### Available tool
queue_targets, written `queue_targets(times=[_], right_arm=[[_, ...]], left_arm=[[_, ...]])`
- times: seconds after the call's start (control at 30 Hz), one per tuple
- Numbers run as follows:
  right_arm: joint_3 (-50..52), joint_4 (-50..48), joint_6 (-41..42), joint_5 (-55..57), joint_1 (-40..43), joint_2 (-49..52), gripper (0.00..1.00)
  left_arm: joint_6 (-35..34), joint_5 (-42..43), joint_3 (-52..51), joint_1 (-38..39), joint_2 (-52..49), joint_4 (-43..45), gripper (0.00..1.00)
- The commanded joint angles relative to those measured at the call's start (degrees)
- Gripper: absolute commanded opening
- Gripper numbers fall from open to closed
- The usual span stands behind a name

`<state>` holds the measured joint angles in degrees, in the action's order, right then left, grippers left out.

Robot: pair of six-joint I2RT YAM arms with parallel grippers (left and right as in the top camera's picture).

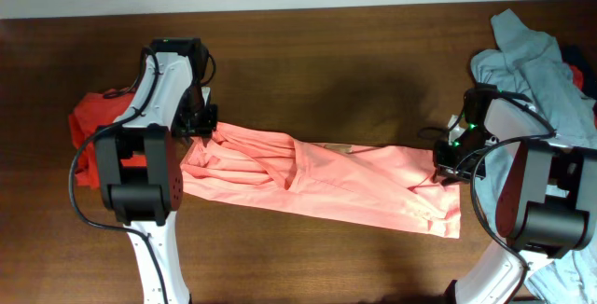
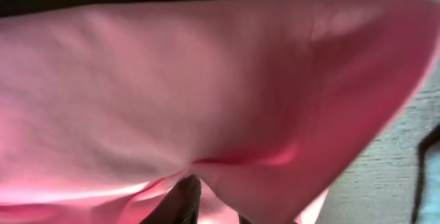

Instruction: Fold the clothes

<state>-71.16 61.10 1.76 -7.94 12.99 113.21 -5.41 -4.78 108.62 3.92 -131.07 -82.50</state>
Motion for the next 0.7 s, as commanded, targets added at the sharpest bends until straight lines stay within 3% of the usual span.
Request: queue_targets(times=[0.0,0.13,0.4,0.5,0.67], right_arm=[[-0.1,-4.2,0.6,4.8,0.2,1.4,0.27],[-0.1,-7.6,0.6,5.9,0.2,1.4,0.31],[-0.2,-10.6,0.7,6.6,0.2,1.4,0.33],[-0.2,-10.4,0.8,5.2,0.2,1.4,0.33],[-0.2,-10.1,0.8,4.9,0.2,1.4,0.33]], left_arm=[[0.7,-0.4,0.1,-1.2,-0.1,-0.8,0.37],[0.7,-0.4,0.1,-2.2,-0.1,-1.1,0.38],[0.8,5.2,0.1,-3.0,-0.1,-0.7,0.63],[3.9,14.4,0.1,-3.0,-0.1,0.5,0.64],[2.6,16.1,0.1,-3.4,-0.1,3.0,0.64]])
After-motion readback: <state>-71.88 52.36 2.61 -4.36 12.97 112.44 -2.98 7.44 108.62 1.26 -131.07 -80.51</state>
